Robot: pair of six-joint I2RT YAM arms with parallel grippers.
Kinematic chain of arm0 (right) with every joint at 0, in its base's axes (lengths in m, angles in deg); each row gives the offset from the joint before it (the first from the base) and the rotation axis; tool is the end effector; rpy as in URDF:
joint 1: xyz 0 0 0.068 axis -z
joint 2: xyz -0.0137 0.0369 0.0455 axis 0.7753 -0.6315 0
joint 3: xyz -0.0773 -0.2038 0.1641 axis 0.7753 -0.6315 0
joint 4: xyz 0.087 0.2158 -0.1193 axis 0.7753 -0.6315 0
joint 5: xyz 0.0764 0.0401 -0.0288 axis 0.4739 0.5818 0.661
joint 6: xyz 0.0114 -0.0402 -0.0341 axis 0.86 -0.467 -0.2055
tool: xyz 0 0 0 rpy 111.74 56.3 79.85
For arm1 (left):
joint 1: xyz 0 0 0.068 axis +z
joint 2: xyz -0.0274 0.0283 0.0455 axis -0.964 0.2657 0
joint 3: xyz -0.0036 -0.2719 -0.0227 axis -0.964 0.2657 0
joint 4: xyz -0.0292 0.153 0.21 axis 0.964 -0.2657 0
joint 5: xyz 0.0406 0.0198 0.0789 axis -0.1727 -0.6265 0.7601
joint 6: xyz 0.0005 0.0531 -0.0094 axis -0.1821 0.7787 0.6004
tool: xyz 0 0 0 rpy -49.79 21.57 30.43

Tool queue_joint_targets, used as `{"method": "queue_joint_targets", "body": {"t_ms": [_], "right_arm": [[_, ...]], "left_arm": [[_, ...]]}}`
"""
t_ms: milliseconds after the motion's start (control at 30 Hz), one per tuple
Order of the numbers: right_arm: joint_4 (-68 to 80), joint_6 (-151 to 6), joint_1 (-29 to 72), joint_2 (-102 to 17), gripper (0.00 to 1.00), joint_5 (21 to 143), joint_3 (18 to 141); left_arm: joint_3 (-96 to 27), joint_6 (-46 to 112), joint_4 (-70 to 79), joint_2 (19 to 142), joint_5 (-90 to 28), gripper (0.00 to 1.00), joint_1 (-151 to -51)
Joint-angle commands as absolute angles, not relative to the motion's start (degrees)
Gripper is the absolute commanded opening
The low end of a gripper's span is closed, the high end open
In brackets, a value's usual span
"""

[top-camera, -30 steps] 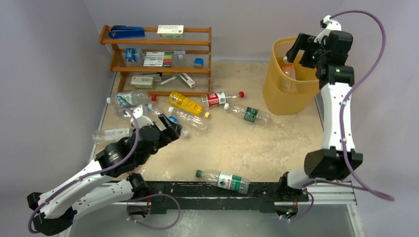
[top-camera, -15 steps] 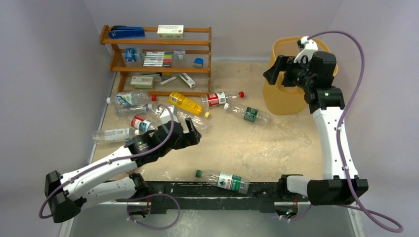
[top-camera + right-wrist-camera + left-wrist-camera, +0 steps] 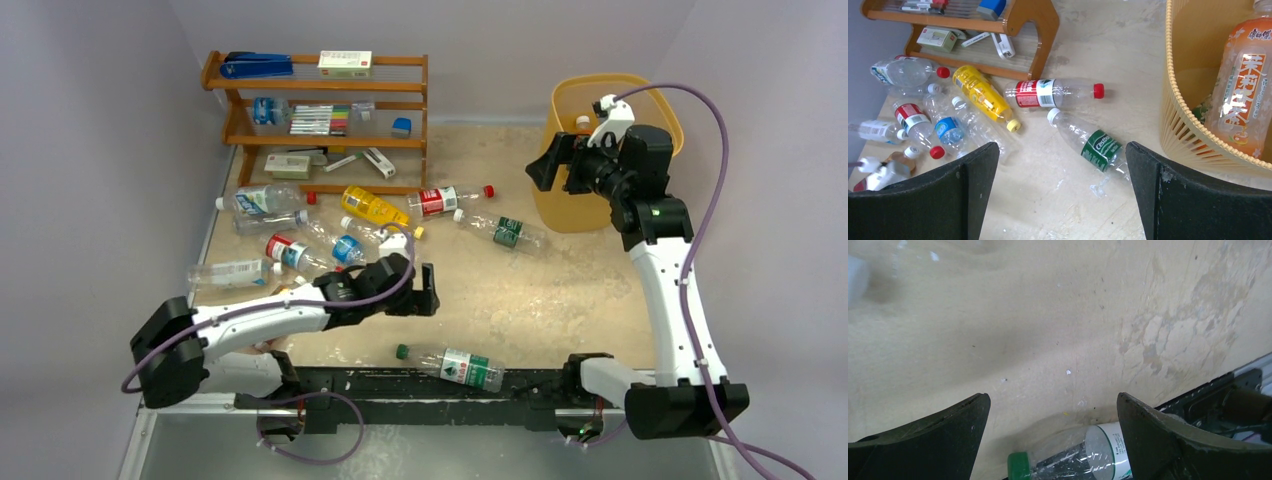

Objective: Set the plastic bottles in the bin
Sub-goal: Pick up the plastic bottle at the center of the board.

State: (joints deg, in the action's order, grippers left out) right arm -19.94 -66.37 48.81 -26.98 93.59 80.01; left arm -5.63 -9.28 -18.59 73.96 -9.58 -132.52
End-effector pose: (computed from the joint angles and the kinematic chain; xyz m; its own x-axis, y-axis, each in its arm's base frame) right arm 0.2422 0.0205 0.4306 -0.3401 0.1989 -0.9191 -0.2857 0.9093 0.3025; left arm 0.1381 -0.2053 0.2291 -0.8276 -0.1607 -0.5378 0.1292 0.8779 -0.4611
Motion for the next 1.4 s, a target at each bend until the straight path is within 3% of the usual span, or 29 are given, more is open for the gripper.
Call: {"method": "queue_joint_targets", "body": {"t_ms": [0,333,633,1367], "right_arm": [[-17.1,-66.0,48.8,-25.6,1.0,94.5,80.0],[-16.5,-66.1,48.8,-25.7,1.0,95.0,79.2],[-16.5,-66.1,48.8,-26.0,1.0,95.3,79.7],[-15.7,-65.2,48.9,-25.5,1.0,98.8,78.1]], "left_arm": [[-8.6,-5.3,-12.2,78.5,-12.0,0.99,-137.3],[-11.8,-2.0,-10.7,82.3,-9.0,0.99,-146.8],[-18.1,11.8,-14.0,87.4,-5.6,0.99,-155.3],[-24.9,17.7,-21.4,99.4,-9.7,0.99,-158.2]]}}
